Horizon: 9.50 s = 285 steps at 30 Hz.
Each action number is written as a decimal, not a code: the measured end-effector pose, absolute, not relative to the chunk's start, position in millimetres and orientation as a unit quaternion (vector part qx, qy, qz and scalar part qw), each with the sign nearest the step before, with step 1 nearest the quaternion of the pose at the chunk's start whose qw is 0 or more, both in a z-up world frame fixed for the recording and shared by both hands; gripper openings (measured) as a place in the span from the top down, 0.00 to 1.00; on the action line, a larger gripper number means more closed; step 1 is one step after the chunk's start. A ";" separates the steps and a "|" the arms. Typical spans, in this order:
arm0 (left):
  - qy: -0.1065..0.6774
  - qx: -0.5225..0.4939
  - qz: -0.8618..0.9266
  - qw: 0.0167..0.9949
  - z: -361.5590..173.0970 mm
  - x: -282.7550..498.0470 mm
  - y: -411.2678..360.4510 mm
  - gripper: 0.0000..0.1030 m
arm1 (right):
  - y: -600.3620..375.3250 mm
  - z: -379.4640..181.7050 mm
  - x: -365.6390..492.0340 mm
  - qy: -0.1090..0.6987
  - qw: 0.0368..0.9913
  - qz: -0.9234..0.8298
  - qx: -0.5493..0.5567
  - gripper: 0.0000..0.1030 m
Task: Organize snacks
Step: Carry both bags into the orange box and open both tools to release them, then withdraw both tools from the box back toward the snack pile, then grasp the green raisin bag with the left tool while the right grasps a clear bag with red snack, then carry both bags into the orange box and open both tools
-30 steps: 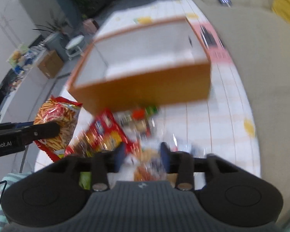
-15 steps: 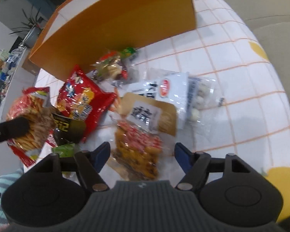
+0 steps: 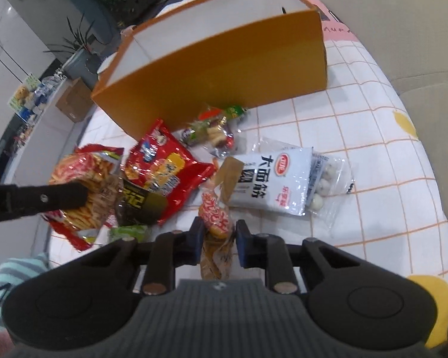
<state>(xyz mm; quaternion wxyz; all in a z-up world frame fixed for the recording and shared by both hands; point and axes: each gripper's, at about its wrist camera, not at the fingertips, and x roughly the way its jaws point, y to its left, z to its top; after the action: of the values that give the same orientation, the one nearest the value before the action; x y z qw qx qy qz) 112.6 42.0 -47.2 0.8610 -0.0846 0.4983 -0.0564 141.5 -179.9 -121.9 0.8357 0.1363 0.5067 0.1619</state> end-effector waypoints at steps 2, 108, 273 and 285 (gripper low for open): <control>0.495 -0.085 -0.054 0.863 -43.9 111.5 43.6 0.57 | -178.2 -114.1 139.2 0.495 0.842 0.167 0.134 0.82; 0.457 -0.060 -0.023 0.887 9.3 155.1 59.9 0.35 | -132.2 -15.0 262.2 0.485 0.858 0.170 0.019 0.23; 0.626 -0.245 -0.111 0.732 -130.0 372.0 36.1 0.53 | -155.6 -115.9 428.2 0.652 0.743 0.151 0.013 0.64; 0.613 -0.248 -0.119 0.740 -106.9 366.0 39.0 0.52 | -147.4 -114.2 427.9 0.657 0.741 0.137 -0.004 0.54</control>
<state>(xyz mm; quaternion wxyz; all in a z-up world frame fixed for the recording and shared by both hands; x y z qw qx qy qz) 366.0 39.0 -106.9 0.7403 -0.2479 0.6134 -0.1193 427.9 -147.4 -114.2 0.7409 -0.0036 0.6574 0.1373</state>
